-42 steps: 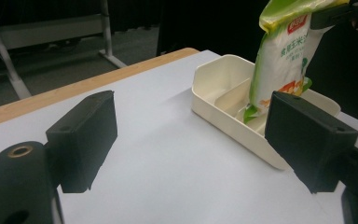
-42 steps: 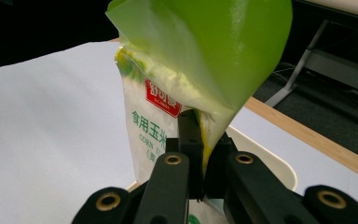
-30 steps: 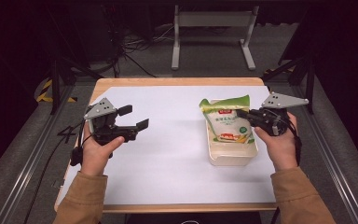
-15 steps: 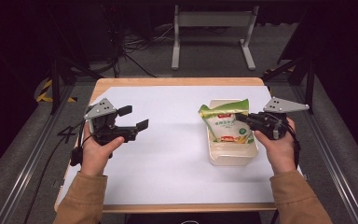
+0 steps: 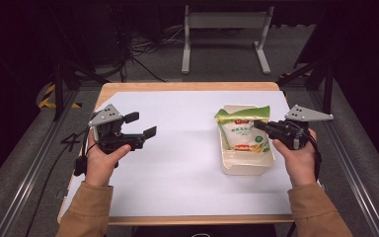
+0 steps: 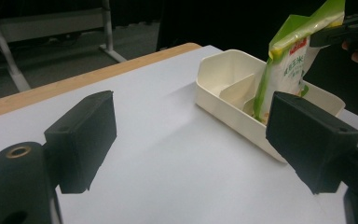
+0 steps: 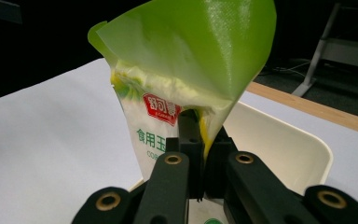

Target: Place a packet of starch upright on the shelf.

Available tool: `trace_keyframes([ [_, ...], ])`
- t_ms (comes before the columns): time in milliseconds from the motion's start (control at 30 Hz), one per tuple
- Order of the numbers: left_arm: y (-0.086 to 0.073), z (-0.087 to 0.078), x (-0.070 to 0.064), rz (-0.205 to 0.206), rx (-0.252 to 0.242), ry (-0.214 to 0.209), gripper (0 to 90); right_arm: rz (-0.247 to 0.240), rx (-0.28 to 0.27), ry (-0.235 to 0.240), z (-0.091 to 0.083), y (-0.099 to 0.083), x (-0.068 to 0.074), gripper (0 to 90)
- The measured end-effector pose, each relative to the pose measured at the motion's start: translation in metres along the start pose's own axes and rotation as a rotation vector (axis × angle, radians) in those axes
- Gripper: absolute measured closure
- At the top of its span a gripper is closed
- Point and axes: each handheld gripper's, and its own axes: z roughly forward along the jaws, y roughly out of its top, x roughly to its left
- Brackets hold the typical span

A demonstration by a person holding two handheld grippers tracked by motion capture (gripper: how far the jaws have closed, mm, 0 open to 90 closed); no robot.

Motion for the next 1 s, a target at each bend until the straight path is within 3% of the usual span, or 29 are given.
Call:
trace_keyframes([
  [300, -0.001, -0.003, 0.001, -0.012, -0.005, 0.005, 17.1, 0.078, 0.02, -0.022, -0.003, -0.005, -0.002, 88.6],
  [433, -0.002, -0.004, 0.002, -0.009, -0.002, 0.009, 17.1, 0.105, 0.061, -0.064, -0.002, -0.011, -0.007, 88.7],
  [567, -0.003, -0.005, 0.002, -0.013, -0.002, 0.012, 17.1, 0.113, 0.089, -0.088, 0.001, -0.019, -0.01, 88.6],
  [633, -0.004, -0.006, 0.003, -0.018, -0.003, 0.015, 17.1, 0.112, 0.128, -0.092, 0.002, -0.023, -0.01, 88.3],
  [667, -0.004, -0.006, 0.003, -0.016, 0.0, 0.018, 17.1, 0.112, 0.125, -0.078, 0.002, -0.026, -0.01, 88.3],
  [767, -0.005, -0.005, 0.003, -0.021, 0.003, 0.018, 17.1, 0.087, 0.12, -0.094, 0.0, -0.027, -0.007, 88.2],
  [1000, -0.007, -0.007, 0.004, -0.021, 0.01, 0.025, 17.1, 0.108, 0.125, -0.093, -0.003, -0.028, -0.006, 81.4],
])
